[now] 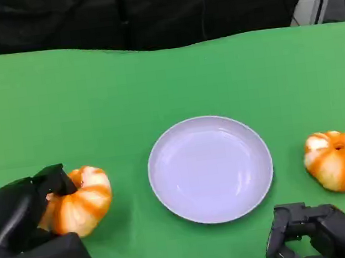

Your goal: Grasp the bread from the table and place it into the plate.

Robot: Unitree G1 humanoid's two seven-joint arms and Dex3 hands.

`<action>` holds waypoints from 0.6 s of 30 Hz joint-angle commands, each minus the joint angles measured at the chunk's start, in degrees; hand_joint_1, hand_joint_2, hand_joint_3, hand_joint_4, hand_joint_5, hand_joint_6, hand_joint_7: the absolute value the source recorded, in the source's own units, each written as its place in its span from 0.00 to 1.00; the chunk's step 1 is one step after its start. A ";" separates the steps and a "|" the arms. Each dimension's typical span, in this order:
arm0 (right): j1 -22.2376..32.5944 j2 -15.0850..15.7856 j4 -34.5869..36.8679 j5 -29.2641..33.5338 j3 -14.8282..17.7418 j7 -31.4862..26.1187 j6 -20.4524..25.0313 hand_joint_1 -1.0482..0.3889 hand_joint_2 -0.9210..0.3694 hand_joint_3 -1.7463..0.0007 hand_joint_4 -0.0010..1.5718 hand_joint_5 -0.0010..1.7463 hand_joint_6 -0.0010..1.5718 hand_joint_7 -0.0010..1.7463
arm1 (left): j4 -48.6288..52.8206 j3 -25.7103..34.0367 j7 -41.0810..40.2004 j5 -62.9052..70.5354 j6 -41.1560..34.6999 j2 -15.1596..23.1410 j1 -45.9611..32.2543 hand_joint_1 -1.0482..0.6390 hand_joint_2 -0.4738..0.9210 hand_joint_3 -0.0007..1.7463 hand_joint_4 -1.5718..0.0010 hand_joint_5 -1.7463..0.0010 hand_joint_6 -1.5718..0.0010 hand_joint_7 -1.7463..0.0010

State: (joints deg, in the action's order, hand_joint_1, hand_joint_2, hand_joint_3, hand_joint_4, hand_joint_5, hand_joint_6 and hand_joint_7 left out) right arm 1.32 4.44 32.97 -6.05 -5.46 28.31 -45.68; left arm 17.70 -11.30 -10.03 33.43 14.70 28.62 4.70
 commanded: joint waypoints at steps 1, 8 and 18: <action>0.07 0.33 0.41 -0.25 0.28 0.02 -0.85 0.66 0.23 0.46 0.53 0.83 0.54 0.69 | -0.67 1.00 -0.45 0.17 -0.55 0.38 -0.75 0.52 0.91 0.00 0.55 0.00 0.66 0.00; 0.06 0.33 0.44 -0.25 0.28 0.02 -0.88 0.66 0.23 0.46 0.53 0.83 0.54 0.69 | -0.74 1.06 -0.40 0.22 -0.60 0.34 -0.78 0.52 0.91 0.00 0.55 0.00 0.66 0.00; -0.43 0.56 0.08 -0.23 0.28 0.01 0.68 0.66 0.21 0.47 0.54 0.83 0.54 0.69 | -19.40 0.60 4.78 1.48 -3.79 -2.26 -0.98 0.52 0.92 0.01 0.54 0.00 0.66 0.00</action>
State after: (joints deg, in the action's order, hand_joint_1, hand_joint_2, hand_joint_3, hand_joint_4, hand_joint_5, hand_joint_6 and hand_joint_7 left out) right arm 0.42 4.43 33.22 -5.91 -5.53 28.33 -45.40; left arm -0.65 -11.17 -6.72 34.31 12.32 26.05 4.19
